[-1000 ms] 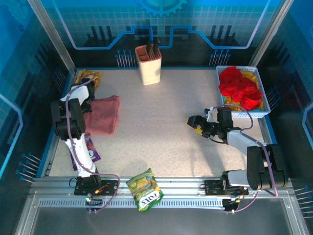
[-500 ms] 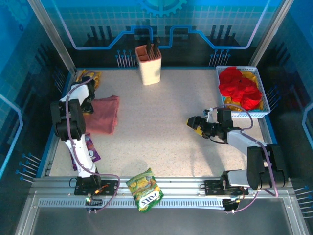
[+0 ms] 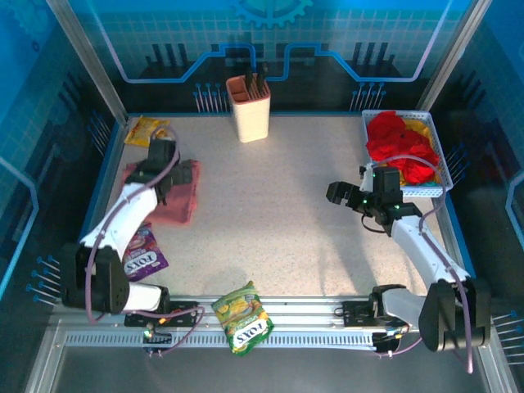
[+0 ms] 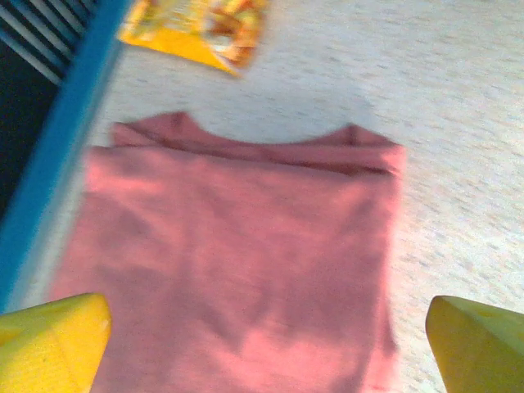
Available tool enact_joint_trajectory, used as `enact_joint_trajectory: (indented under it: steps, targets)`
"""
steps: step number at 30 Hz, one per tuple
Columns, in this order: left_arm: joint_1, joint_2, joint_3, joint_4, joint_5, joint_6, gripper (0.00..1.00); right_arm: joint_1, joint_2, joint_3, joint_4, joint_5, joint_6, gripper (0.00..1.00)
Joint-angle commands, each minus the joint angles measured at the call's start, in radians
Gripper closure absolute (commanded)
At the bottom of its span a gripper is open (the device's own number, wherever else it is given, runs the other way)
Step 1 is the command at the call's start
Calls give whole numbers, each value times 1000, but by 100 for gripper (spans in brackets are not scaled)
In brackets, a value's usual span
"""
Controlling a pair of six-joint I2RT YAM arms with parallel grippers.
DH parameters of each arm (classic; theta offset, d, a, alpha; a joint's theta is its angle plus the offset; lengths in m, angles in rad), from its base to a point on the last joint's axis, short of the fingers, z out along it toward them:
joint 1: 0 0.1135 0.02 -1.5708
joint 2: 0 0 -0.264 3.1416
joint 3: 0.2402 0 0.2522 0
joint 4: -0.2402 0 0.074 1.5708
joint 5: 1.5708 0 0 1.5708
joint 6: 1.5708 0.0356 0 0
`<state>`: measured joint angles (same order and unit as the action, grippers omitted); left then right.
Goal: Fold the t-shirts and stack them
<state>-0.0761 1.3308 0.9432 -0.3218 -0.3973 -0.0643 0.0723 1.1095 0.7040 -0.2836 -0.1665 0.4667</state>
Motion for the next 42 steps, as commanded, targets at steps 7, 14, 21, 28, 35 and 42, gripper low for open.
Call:
enact_joint_trajectory:
  steps: [7,14,21,28,35,42]
  targets:
    - [-2,-107,-443,715,134,80,1,-18,-226,-256,227,320,-207,0]
    - [-2,23,-552,1006,149,66,1,-21,-274,-353,357,353,-335,0]
    - [-2,133,-598,1237,190,105,1,-28,-326,-538,665,381,-395,0]
    - [16,232,-586,1307,147,72,1,-63,-216,-579,900,330,-414,0]
    - [45,225,-578,1280,157,37,1,-65,113,-490,1167,181,-421,0]
    - [45,225,-580,1281,153,37,1,-68,141,-461,1171,121,-417,0]
